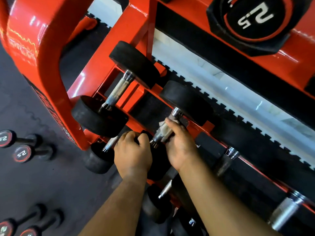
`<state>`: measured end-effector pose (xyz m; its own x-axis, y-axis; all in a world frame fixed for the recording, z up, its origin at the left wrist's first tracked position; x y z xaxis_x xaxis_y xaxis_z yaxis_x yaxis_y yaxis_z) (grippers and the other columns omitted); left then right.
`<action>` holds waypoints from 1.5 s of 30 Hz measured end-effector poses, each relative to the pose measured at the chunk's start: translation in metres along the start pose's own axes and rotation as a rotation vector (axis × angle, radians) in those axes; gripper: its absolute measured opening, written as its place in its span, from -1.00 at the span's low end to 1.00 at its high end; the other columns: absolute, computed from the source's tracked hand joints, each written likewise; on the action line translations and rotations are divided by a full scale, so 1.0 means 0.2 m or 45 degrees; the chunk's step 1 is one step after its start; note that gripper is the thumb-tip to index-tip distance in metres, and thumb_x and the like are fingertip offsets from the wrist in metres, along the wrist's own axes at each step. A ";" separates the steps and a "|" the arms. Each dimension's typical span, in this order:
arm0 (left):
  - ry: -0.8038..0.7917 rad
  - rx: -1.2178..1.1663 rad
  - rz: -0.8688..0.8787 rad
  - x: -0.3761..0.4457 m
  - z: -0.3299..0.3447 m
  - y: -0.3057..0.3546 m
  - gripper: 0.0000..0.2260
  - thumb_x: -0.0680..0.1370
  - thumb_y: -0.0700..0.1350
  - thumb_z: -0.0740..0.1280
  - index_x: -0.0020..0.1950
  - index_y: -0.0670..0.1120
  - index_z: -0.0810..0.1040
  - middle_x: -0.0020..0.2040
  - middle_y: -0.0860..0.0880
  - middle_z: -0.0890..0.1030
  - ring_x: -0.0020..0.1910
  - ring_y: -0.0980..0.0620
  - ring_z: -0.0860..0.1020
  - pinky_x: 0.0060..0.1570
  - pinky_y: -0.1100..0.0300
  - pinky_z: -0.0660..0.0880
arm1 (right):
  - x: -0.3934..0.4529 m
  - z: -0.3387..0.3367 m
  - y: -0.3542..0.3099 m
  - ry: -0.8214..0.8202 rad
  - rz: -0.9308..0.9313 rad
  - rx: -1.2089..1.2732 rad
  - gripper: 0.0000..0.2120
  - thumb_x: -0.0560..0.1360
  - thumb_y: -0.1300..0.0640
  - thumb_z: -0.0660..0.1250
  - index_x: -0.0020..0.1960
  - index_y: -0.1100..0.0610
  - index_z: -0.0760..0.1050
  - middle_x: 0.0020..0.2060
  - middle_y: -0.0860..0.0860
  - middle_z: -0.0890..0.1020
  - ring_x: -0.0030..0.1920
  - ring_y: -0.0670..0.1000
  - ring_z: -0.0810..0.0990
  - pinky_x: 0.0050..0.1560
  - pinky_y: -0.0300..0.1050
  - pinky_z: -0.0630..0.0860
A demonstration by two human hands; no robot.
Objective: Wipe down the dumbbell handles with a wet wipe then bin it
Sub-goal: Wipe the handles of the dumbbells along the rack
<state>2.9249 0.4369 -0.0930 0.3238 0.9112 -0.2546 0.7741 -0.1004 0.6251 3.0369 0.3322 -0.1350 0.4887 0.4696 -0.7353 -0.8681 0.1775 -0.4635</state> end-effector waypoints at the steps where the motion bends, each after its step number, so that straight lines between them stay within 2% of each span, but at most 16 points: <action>1: -0.006 0.010 0.003 0.00 0.00 0.00 -0.73 0.44 0.07 0.12 -0.25 -0.02 0.55 -0.08 0.00 0.61 -0.03 -0.11 0.53 -0.14 0.05 0.38 | -0.03 0.00 0.01 0.001 -0.027 0.039 -0.66 0.39 0.09 0.51 0.09 0.13 0.51 -0.19 0.07 0.60 -0.22 0.01 0.63 -0.22 -0.10 0.59; 4: -0.025 0.034 -0.004 0.00 0.01 0.00 -0.69 0.44 0.09 0.11 -0.18 -0.02 0.60 -0.03 0.01 0.62 0.02 -0.11 0.54 -0.09 0.06 0.40 | 0.02 0.00 0.05 0.143 0.067 -0.067 -0.59 0.34 0.08 0.56 0.11 0.16 0.52 -0.17 0.11 0.59 -0.23 0.05 0.62 -0.24 -0.09 0.59; 8: -0.047 0.035 -0.018 0.00 0.01 -0.01 -0.66 0.45 0.09 0.11 -0.13 -0.02 0.63 0.02 0.02 0.62 0.06 -0.09 0.54 -0.05 0.05 0.44 | 0.13 0.06 0.02 0.141 0.101 -0.211 -0.80 0.51 0.12 0.44 -0.20 0.16 0.47 -0.30 0.08 0.53 -0.30 0.03 0.56 -0.18 -0.06 0.56; 10: -0.051 0.033 -0.021 0.00 0.01 -0.01 -0.65 0.45 0.09 0.11 -0.11 -0.03 0.64 0.05 0.01 0.62 0.08 -0.10 0.53 0.00 0.02 0.48 | 0.11 0.05 0.02 0.054 0.090 -0.110 -0.84 0.50 0.11 0.43 -0.13 0.15 0.49 -0.26 0.06 0.56 -0.23 0.03 0.59 -0.04 -0.01 0.56; 12: -0.051 0.032 -0.023 0.01 0.02 -0.02 -0.66 0.45 0.08 0.10 -0.13 -0.03 0.62 0.04 0.00 0.62 0.08 -0.11 0.53 -0.02 0.03 0.44 | 0.03 0.01 0.04 -0.020 0.114 -0.153 -0.72 0.44 0.04 0.47 0.04 0.18 0.53 -0.12 0.09 0.62 -0.08 0.08 0.63 0.12 0.05 0.56; 16: -0.056 0.042 -0.021 0.00 0.01 -0.01 -0.66 0.45 0.08 0.10 -0.13 -0.04 0.62 0.04 -0.01 0.61 0.08 -0.13 0.52 -0.03 0.04 0.41 | -0.05 -0.07 0.10 0.013 0.170 -0.349 -0.62 0.45 0.10 0.52 0.20 0.19 0.54 0.01 0.17 0.70 -0.02 0.16 0.71 -0.05 0.02 0.63; 21: -0.068 0.056 -0.049 0.00 0.01 0.00 -0.60 0.45 0.09 0.09 -0.05 -0.05 0.66 0.12 -0.04 0.63 0.16 -0.14 0.53 0.05 0.03 0.43 | 0.00 -0.03 0.14 0.040 0.176 -0.584 -0.67 0.52 0.09 0.47 0.24 0.13 0.53 -0.01 0.13 0.72 0.02 0.12 0.70 0.05 0.03 0.62; 25: -0.094 0.065 -0.068 0.00 0.02 -0.01 -0.57 0.43 0.11 0.06 -0.03 -0.04 0.66 0.15 -0.04 0.62 0.18 -0.14 0.51 0.10 0.02 0.45 | -0.12 -0.11 0.16 0.108 0.099 -0.969 -0.92 0.61 0.10 0.33 0.06 0.09 0.55 -0.01 0.12 0.72 0.08 0.12 0.69 0.21 0.19 0.58; 28: -0.109 0.060 -0.081 0.00 0.02 -0.01 -0.57 0.44 0.13 0.06 -0.02 -0.02 0.65 0.16 -0.02 0.61 0.19 -0.13 0.50 0.14 -0.03 0.48 | -0.29 -0.08 0.10 0.020 0.015 -1.082 -0.79 0.66 0.21 0.22 0.13 0.03 0.60 -0.06 -0.10 0.72 -0.01 -0.20 0.68 0.01 -0.27 0.60; 30: -0.104 0.053 -0.076 0.00 0.02 -0.01 -0.56 0.44 0.14 0.06 0.00 -0.03 0.66 0.16 -0.03 0.61 0.20 -0.13 0.50 0.15 -0.04 0.48 | -0.38 0.02 0.02 -0.128 -0.080 -1.132 -0.73 0.65 0.26 0.21 0.10 -0.06 0.60 -0.05 -0.16 0.71 -0.02 -0.24 0.66 -0.09 -0.42 0.53; 34: -0.097 0.042 -0.082 0.00 0.01 0.00 -0.53 0.44 0.14 0.05 0.05 -0.02 0.66 0.18 -0.04 0.61 0.21 -0.14 0.50 0.17 -0.08 0.50 | -0.34 0.16 -0.23 -0.128 -0.890 -1.884 -0.61 0.63 0.28 0.20 0.42 0.05 0.48 0.30 -0.11 0.55 0.28 -0.13 0.51 0.29 -0.37 0.37; 36: -0.095 0.012 -0.081 -0.01 0.01 0.00 -0.56 0.46 0.13 0.05 0.04 0.00 0.65 0.17 -0.02 0.61 0.21 -0.12 0.49 0.15 -0.05 0.49 | -0.24 0.16 -0.22 -0.153 -1.112 -2.437 -0.47 0.58 0.28 0.06 0.53 0.08 0.34 0.49 0.00 0.38 0.52 -0.01 0.28 0.52 -0.12 0.18; 38: -0.088 -0.005 -0.066 -0.01 0.00 0.00 -0.64 0.51 0.10 0.10 0.03 -0.01 0.63 0.15 -0.03 0.61 0.20 -0.13 0.49 0.08 0.00 0.45 | -0.15 0.13 -0.13 -0.221 -1.095 -2.954 -0.39 0.53 0.20 -0.03 0.57 0.07 0.25 0.57 0.07 0.25 0.60 0.11 0.11 0.57 0.16 0.03; 40: -0.106 0.017 -0.057 -0.01 0.00 0.00 -0.70 0.56 0.07 0.16 0.09 -0.02 0.62 0.17 -0.08 0.60 0.23 -0.16 0.48 0.08 0.00 0.40 | -0.13 0.06 -0.01 -0.316 -1.036 -3.255 -0.37 0.54 0.15 -0.07 0.62 0.04 0.11 0.61 0.06 0.11 0.62 0.13 -0.04 0.56 0.24 -0.01; 42: -0.148 0.026 -0.066 -0.01 0.00 0.00 -0.70 0.59 0.06 0.18 0.17 -0.03 0.60 0.23 -0.10 0.58 0.27 -0.18 0.45 0.14 -0.01 0.38 | -0.17 0.03 0.07 -0.473 -1.025 -3.373 -0.34 0.52 0.14 -0.18 0.64 0.02 -0.02 0.63 0.01 -0.02 0.61 0.10 -0.16 0.56 0.23 -0.04; 45: -0.244 0.029 -0.062 -0.01 0.00 0.01 -0.67 0.59 0.07 0.18 0.25 -0.02 0.55 0.29 -0.12 0.53 0.29 -0.20 0.42 0.19 -0.02 0.35 | -0.24 0.02 0.04 -0.633 -1.009 -3.300 -0.30 0.48 0.21 0.08 0.62 -0.02 0.10 0.62 -0.07 0.07 0.61 0.04 -0.08 0.54 0.22 0.09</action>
<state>2.9263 0.4350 -0.0918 0.3818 0.8229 -0.4209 0.8025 -0.0691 0.5927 3.0056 0.3147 -0.1024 0.1389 0.9136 -0.3821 0.9846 -0.1687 -0.0453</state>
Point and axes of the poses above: each hand's wrist, its own x-axis towards the middle knuckle, its own z-axis out of the palm, y = z × x, the point moved 7 cm from there along x, towards the middle knuckle
